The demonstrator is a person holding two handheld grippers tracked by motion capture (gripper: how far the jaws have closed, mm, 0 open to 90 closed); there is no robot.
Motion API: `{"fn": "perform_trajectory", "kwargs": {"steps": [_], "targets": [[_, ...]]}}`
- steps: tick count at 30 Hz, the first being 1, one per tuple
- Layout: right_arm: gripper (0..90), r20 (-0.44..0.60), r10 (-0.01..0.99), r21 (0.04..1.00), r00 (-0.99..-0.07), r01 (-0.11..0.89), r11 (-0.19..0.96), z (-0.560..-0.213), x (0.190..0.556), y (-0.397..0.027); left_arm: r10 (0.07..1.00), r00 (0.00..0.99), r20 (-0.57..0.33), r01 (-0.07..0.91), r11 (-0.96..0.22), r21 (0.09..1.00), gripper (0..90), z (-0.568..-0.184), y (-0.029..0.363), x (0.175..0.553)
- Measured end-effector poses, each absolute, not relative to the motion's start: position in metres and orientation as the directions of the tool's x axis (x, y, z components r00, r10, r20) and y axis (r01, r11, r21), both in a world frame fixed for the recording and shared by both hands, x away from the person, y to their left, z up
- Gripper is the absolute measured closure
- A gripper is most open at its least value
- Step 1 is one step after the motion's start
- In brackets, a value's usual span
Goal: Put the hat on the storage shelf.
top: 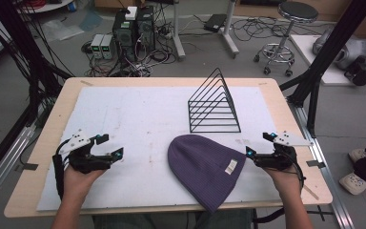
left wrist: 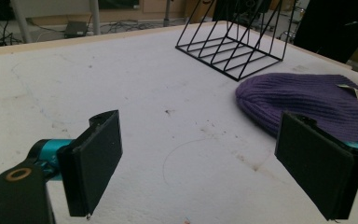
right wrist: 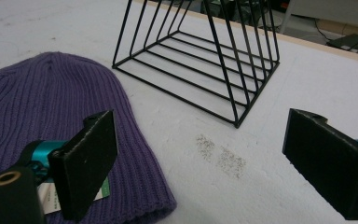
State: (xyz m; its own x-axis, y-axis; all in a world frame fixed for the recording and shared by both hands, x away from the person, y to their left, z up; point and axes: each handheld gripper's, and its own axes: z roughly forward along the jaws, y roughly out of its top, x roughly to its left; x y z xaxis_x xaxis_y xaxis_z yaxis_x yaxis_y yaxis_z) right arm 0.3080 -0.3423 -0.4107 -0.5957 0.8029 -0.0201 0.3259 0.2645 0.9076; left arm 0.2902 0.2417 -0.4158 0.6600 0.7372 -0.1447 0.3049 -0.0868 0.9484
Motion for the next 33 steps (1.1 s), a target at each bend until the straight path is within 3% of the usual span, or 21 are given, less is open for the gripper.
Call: {"fn": "perform_trajectory", "kwargs": {"steps": [26, 33], "targets": [[9.5, 0.001, 0.807, 0.913, -0.590, 0.330, 0.240, -0.409, 0.308, -0.345, 0.723, 0.670, -0.171, 0.340, -0.094, 0.936, 15.1, -0.420, 0.228, 0.296], [9.5, -0.009, 0.804, 0.911, -0.594, 0.326, 0.251, -0.410, 0.309, -0.343, 0.693, 0.704, -0.156, 0.326, -0.120, 0.938, 15.2, -0.415, 0.199, 0.304]]}}
